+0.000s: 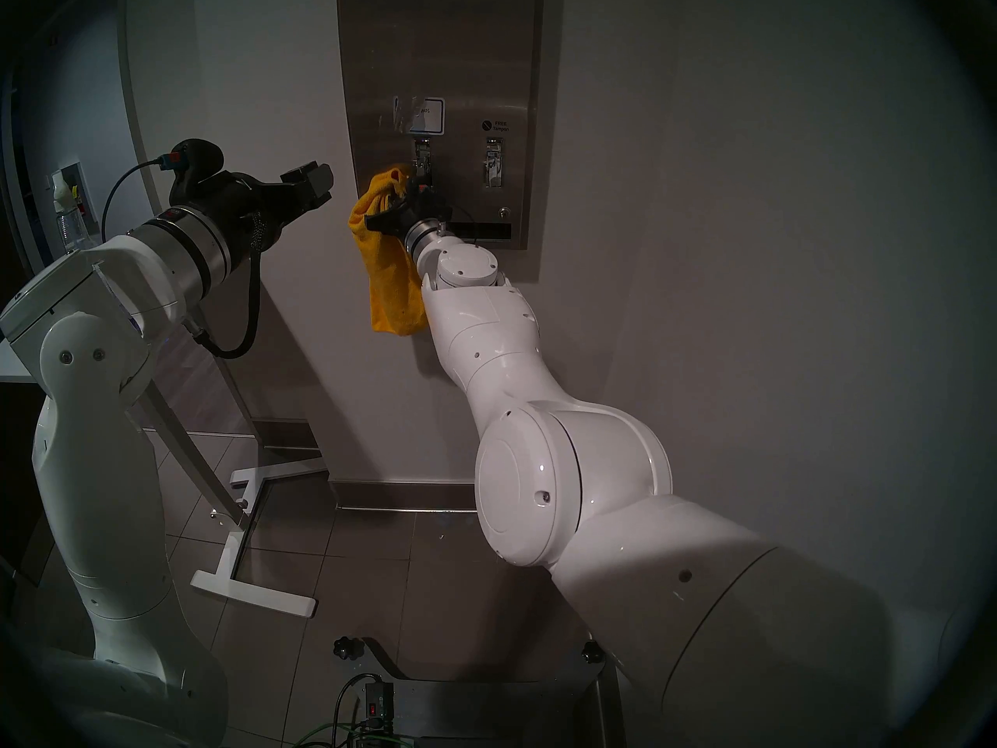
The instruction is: Pick up the cloth and wipe the surface
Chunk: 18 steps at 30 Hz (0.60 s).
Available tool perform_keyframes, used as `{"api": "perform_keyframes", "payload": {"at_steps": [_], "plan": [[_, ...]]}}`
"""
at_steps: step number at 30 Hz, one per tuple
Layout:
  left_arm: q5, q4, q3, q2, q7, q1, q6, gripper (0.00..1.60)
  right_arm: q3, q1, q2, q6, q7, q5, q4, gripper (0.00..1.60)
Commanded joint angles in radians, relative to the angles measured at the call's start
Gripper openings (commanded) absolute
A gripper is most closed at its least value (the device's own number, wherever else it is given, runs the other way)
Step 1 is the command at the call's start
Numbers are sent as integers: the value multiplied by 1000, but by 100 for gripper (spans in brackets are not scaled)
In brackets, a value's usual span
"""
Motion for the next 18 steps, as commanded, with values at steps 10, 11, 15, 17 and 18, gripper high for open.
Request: {"api": "perform_keyframes", "payload": {"at_steps": [10, 11, 15, 17, 18], "plan": [[0, -24, -2, 0, -2, -16, -7, 160, -47, 153, 2, -194, -48, -13, -198, 0], [0, -24, -2, 0, -2, -17, -8, 160, -50, 162, 2, -196, -51, -17, -213, 0], [1, -24, -2, -1, -2, -23, -11, 160, -60, 184, 5, -166, -64, -37, -247, 0], [1, -24, -1, -1, -2, -26, -12, 160, -58, 188, 7, -139, -66, -39, -229, 0], [2, -24, -1, -1, -2, -28, -13, 160, -57, 196, 11, -113, -64, -43, -206, 0]]}}
